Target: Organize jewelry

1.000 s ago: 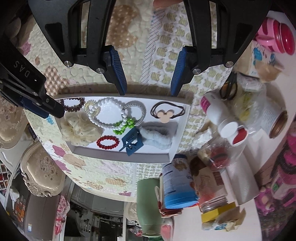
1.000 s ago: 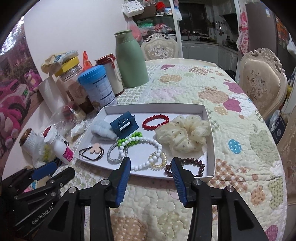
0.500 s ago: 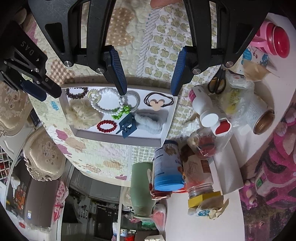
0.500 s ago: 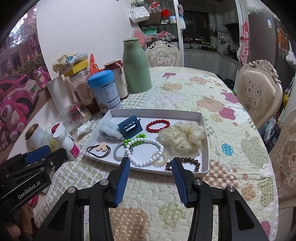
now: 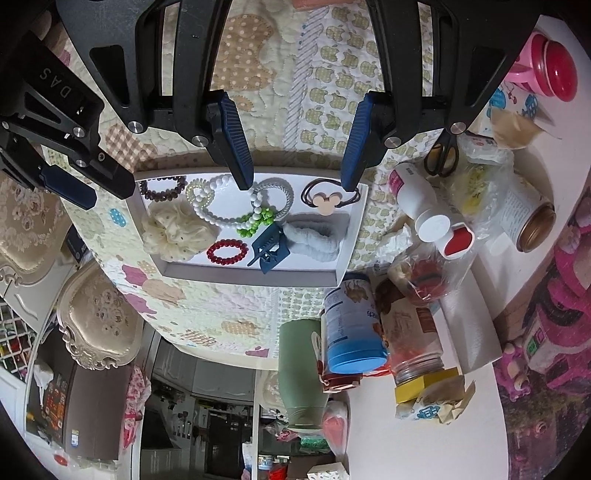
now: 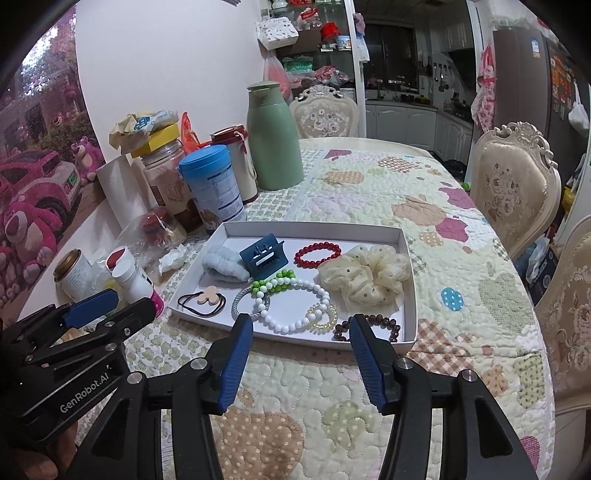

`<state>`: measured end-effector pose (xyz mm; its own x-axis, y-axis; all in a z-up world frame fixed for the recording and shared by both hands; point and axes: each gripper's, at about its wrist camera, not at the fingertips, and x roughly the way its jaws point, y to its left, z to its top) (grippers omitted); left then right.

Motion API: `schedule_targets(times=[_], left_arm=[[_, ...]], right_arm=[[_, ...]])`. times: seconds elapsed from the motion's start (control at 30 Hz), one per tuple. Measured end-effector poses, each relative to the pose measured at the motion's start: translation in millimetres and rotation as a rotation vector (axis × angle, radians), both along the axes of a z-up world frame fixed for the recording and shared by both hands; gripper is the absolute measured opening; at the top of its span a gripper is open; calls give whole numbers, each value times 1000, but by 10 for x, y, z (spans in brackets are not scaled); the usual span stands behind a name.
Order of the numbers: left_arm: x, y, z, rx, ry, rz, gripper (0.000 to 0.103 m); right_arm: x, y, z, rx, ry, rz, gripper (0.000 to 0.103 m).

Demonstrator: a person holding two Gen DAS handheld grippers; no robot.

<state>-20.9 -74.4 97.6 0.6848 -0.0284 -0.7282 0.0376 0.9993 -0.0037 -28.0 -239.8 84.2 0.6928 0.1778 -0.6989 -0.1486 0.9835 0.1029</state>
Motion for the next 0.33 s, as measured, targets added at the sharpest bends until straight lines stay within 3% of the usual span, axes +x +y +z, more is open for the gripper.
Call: schedule_targets(times=[0.33], left_arm=[[2,-18,-30,-15,-11,-19,49]], right_arm=[[-58,-89,-106,15,16,-11,54]])
